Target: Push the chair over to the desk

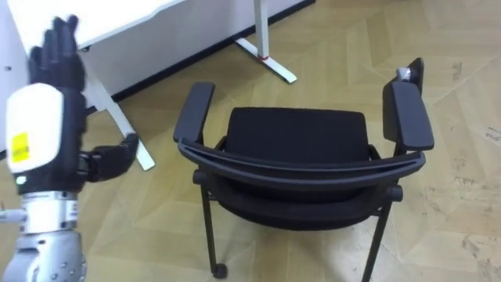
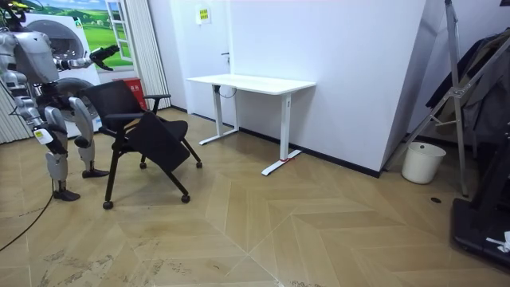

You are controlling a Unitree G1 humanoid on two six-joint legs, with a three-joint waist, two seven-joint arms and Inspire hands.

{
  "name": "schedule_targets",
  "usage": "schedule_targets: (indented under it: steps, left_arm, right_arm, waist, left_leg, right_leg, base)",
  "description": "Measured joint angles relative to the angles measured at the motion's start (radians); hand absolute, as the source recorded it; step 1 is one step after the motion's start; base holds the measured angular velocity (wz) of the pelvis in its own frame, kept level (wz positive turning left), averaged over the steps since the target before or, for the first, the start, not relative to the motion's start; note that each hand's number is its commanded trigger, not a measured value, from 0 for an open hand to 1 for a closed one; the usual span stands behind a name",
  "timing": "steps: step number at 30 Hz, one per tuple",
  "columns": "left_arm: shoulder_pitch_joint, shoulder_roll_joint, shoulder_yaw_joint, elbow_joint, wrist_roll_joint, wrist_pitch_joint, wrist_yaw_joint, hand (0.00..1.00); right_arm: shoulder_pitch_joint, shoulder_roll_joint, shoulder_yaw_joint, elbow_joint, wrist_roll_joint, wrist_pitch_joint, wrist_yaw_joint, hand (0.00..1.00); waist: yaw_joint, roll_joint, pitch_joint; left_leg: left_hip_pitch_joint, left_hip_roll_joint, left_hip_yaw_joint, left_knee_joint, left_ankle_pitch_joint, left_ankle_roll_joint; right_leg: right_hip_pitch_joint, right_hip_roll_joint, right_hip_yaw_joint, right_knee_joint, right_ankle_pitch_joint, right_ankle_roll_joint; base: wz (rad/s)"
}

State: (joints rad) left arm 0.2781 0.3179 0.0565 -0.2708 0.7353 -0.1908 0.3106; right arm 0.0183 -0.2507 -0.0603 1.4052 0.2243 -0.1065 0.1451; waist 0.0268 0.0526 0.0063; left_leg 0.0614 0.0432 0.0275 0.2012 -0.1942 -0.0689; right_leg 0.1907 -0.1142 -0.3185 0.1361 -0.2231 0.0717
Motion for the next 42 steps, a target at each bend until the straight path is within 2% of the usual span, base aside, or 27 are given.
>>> schedule_targets:
  steps: [3, 5, 7, 10, 11, 15, 17, 20, 25, 28, 30, 31, 37, 42]
  left_arm:
    - [0.0, 0.03, -0.038, 0.016, 0.029, 0.02, -0.033, 0.0]
    - [0.001, 0.033, -0.059, 0.02, 0.065, 0.039, -0.063, 0.0]
    - [0.001, 0.035, -0.073, 0.021, 0.091, 0.044, -0.088, 0.0]
    - [0.001, 0.057, -0.103, 0.02, 0.126, 0.057, -0.113, 0.0]
    - [0.001, 0.059, -0.109, 0.019, 0.149, 0.059, -0.126, 0.0]
    - [0.001, 0.079, -0.148, 0.018, 0.2, 0.079, -0.16, 0.0]
    - [0.003, 0.088, -0.162, 0.017, 0.203, 0.084, -0.175, 0.0]
    - [0.007, 0.094, -0.19, 0.017, 0.202, 0.099, -0.188, 0.0]
    - [0.012, 0.098, -0.207, 0.018, 0.222, 0.104, -0.208, 0.0]
    - [0.036, 0.102, -0.222, 0.02, 0.242, 0.109, -0.208, 0.0]
    - [0.047, 0.102, -0.225, 0.026, 0.241, 0.113, -0.208, 0.0]
    - [0.047, 0.102, -0.226, 0.03, 0.24, 0.116, -0.209, 0.0]
    - [0.05, 0.101, -0.238, 0.046, 0.239, 0.136, -0.251, 0.0]
    - [0.052, 0.099, -0.303, 0.074, 0.239, 0.156, -0.25, 0.0]
  right_arm:
    - [-0.001, -0.001, 0.001, 0.001, 0.0, 0.0, 0.0, 0.0]
    - [0.002, -0.001, 0.001, 0.001, 0.0, 0.002, 0.0, 0.0]
    - [0.0, -0.002, 0.001, 0.001, -0.003, 0.008, 0.0, 0.0]
    - [-0.01, -0.002, 0.001, 0.001, -0.036, 0.012, -0.002, 0.0]
    - [-0.014, -0.002, 0.001, 0.0, -0.035, 0.011, -0.003, 0.0]
    - [-0.015, -0.003, 0.002, 0.0, -0.034, 0.012, -0.019, 0.0]
    - [-0.016, -0.003, 0.003, 0.0, -0.033, 0.012, -0.026, 0.0]
    - [-0.016, -0.003, 0.02, 0.0, -0.022, 0.012, -0.037, 0.0]
    - [-0.016, -0.002, 0.019, 0.0, 0.012, 0.012, -0.048, 0.0]
    - [-0.017, -0.002, 0.018, 0.0, 0.016, 0.012, -0.064, 0.0]
    - [-0.018, -0.002, 0.018, -0.001, 0.023, 0.012, -0.07, 0.0]
    - [-0.018, -0.002, 0.019, -0.002, 0.025, 0.013, -0.07, 0.0]
    - [-0.019, -0.002, 0.019, -0.011, 0.051, 0.014, -0.068, 0.0]
    - [-0.017, -0.002, 0.03, -0.011, 0.069, 0.014, -0.067, 0.0]
  waist:
    - [-0.002, 0.001, -0.0003]
    - [-0.002, 0.001, -0.0003]
    - [-0.002, 0.003, -0.0018]
    - [-0.02, 0.005, -0.0026]
    - [-0.022, 0.011, -0.0071]
    - [-0.033, 0.02, -0.0129]
    - [-0.044, 0.022, -0.0133]
    - [-0.051, 0.021, -0.0124]
    - [-0.062, 0.017, -0.005]
    - [-0.073, 0.014, -0.0013]
    - [-0.075, 0.009, 0.0081]
    - [-0.074, 0.009, 0.0093]
    - [-0.083, 0.007, 0.0091]
    - [-0.09, 0.009, 0.004]
  left_leg:
    - [0.002, 0.0, 0.003, 0.0, 0.0, 0.0]
    - [0.002, 0.0, 0.003, 0.0, 0.0, 0.0]
    - [0.002, 0.0, 0.003, 0.0, 0.0, 0.0]
    - [-0.002, 0.0, 0.003, 0.0, 0.0, 0.0]
    - [-0.005, 0.0, 0.003, 0.0, 0.0, 0.0]
    - [-0.01, 0.0, 0.003, -0.002, 0.0, 0.0]
    - [-0.008, 0.0, 0.003, -0.005, 0.0, 0.0]
    - [-0.005, 0.0, 0.003, -0.012, 0.0, 0.0]
    - [0.005, 0.0, 0.011, -0.024, 0.0, 0.0]
    - [0.01, 0.0, 0.013, -0.033, 0.0, 0.0]
    - [0.016, 0.0, 0.021, -0.035, 0.0, 0.0]
    - [0.016, 0.0, 0.025, -0.035, 0.0, 0.0]
    - [0.013, 0.0, 0.03, -0.035, 0.0, 0.0]
    - [0.018, 0.0, 0.026, -0.037, 0.0, 0.0]
  right_leg:
    - [0.0, -0.001, 0.003, 0.0, 0.001, 0.001]
    - [-0.001, -0.001, 0.004, -0.001, 0.001, 0.001]
    - [-0.003, -0.001, 0.007, -0.001, 0.001, 0.001]
    - [-0.004, -0.001, 0.007, -0.001, 0.001, 0.001]
    - [-0.01, -0.001, 0.01, 0.0, 0.001, 0.001]
    - [-0.016, -0.001, 0.01, -0.001, 0.001, 0.001]
    - [-0.015, -0.001, 0.01, -0.001, 0.001, 0.001]
    - [-0.015, -0.001, 0.011, -0.001, 0.001, 0.001]
    - [-0.015, -0.001, 0.021, -0.002, 0.001, 0.001]
    - [-0.015, -0.001, 0.024, -0.002, 0.001, 0.001]
    - [-0.015, -0.001, 0.039, -0.002, 0.001, 0.001]
    - [-0.017, -0.001, 0.041, -0.002, 0.001, 0.001]
    - [-0.023, -0.002, 0.051, -0.002, 0.001, 0.001]
    - [-0.023, -0.001, 0.076, 0.001, 0.001, 0.001]
  base:
    - [-0.04]
    - [0.0]
    - [-0.03]
    - [0.0]
    - [-0.05]
    - [-0.01]
    - [0.0]
    - [0.0]
    - [-0.04]
    - [-0.02]
    - [-0.11]
    - [-0.12]
    - [-0.03]
    - [0.0]
